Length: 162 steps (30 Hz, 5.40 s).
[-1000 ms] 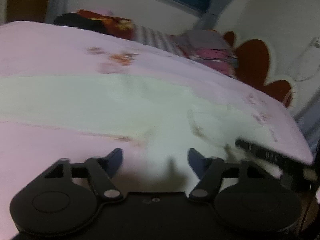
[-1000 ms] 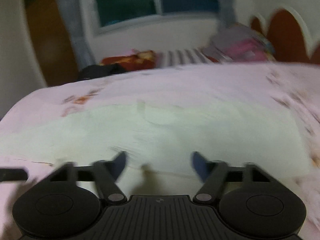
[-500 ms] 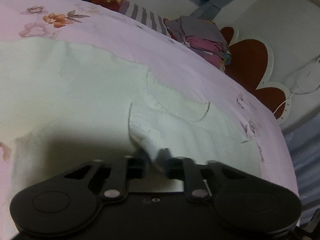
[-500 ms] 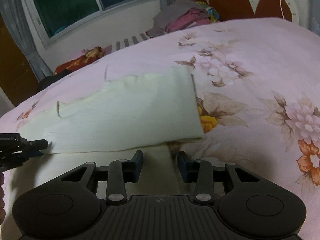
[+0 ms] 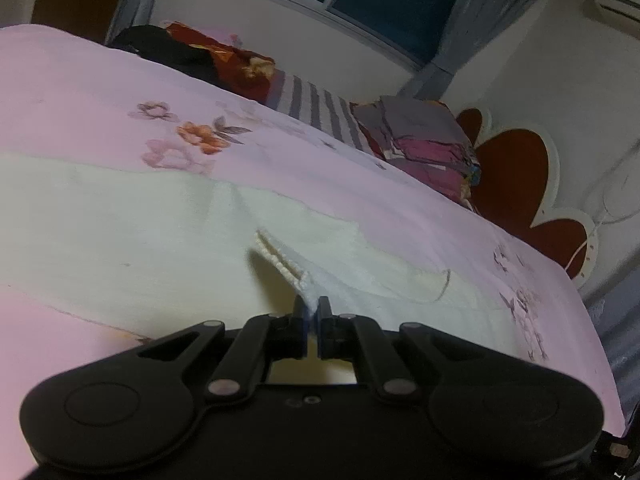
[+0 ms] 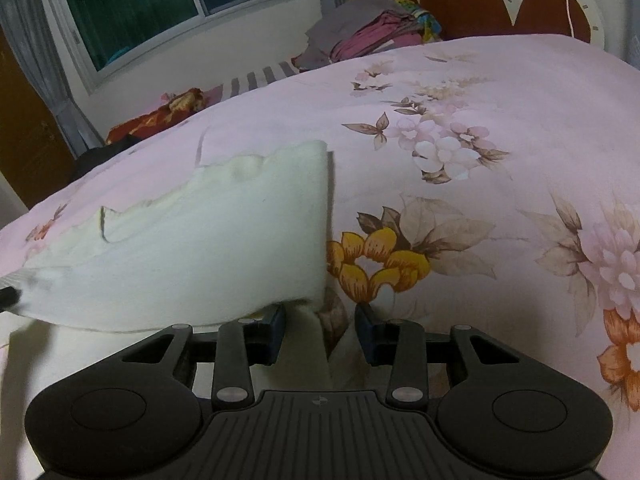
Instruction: Fold small clothes
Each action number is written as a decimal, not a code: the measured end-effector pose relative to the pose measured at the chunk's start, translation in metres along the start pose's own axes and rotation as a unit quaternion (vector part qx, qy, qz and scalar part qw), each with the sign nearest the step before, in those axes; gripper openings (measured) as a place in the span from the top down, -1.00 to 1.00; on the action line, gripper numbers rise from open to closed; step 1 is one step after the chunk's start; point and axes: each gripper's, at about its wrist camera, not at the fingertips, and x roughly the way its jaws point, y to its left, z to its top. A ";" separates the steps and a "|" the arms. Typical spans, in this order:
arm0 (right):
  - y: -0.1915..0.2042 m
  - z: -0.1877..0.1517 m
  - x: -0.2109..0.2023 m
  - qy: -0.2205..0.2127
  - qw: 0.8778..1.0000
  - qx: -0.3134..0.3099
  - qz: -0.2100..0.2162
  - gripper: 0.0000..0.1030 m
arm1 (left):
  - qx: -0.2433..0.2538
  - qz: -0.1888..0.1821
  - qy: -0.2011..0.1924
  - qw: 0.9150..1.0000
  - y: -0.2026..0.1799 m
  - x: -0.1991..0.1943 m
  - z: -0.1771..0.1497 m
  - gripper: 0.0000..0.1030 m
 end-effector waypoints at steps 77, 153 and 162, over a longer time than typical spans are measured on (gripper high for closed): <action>0.049 0.020 -0.010 -0.003 0.997 -0.073 0.018 0.88 | 0.140 0.080 0.000 0.987 0.012 -0.027 -0.022 -0.64; 0.059 0.030 0.004 0.007 0.987 0.048 0.153 -0.13 | 0.006 0.079 -0.021 0.997 0.038 -0.045 -0.033 0.07; 0.093 0.025 0.039 0.050 0.988 0.042 0.139 0.26 | 0.023 0.080 0.001 0.997 0.048 -0.022 -0.026 0.08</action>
